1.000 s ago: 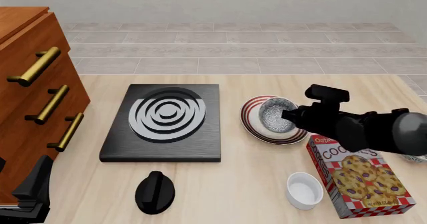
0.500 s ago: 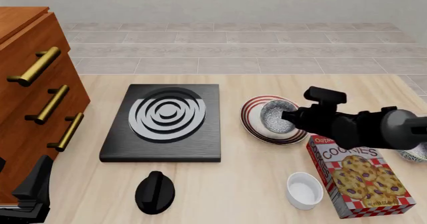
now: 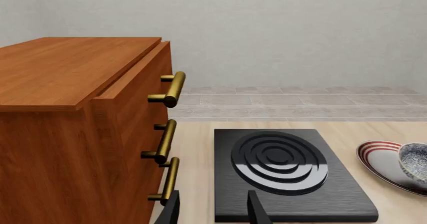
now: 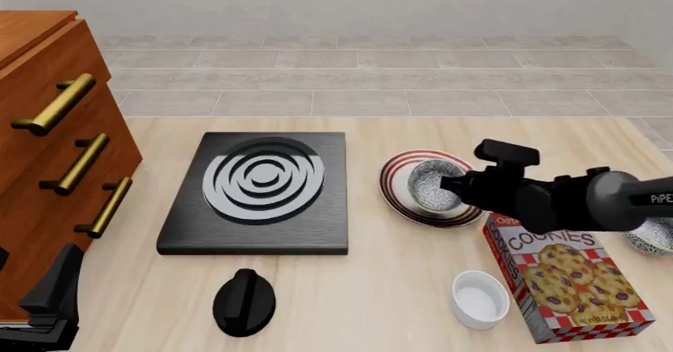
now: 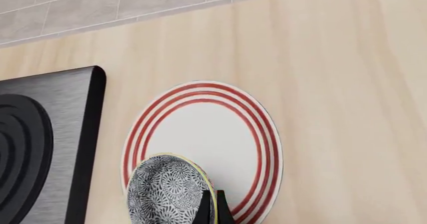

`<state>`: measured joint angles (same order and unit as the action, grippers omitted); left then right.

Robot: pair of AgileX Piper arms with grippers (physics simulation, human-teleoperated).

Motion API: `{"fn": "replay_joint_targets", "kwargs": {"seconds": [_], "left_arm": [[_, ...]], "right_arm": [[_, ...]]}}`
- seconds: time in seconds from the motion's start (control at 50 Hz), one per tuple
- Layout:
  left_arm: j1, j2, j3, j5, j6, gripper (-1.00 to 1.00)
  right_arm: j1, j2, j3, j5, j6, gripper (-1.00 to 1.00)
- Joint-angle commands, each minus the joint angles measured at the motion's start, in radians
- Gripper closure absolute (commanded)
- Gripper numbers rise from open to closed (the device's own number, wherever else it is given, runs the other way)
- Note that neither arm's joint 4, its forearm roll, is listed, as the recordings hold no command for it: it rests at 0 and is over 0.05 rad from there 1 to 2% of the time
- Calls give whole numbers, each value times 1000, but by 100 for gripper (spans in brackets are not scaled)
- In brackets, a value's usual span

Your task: Pick the akita bowl next to the ramekin and place it on the plate.

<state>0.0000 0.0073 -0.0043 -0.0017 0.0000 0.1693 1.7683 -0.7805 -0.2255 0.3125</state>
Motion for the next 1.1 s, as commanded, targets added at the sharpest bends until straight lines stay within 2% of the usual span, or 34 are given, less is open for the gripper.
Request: {"fn": "replay_joint_targets", "kwargs": {"seconds": [0.02, 1.1], "left_arm": [[0, 0, 0, 0, 0, -100], [0, 0, 0, 0, 0, -100]], "right_arm": [[-1, 23, -18, -10, 8, 100], [-15, 97, -78, -11, 7, 100]]}}
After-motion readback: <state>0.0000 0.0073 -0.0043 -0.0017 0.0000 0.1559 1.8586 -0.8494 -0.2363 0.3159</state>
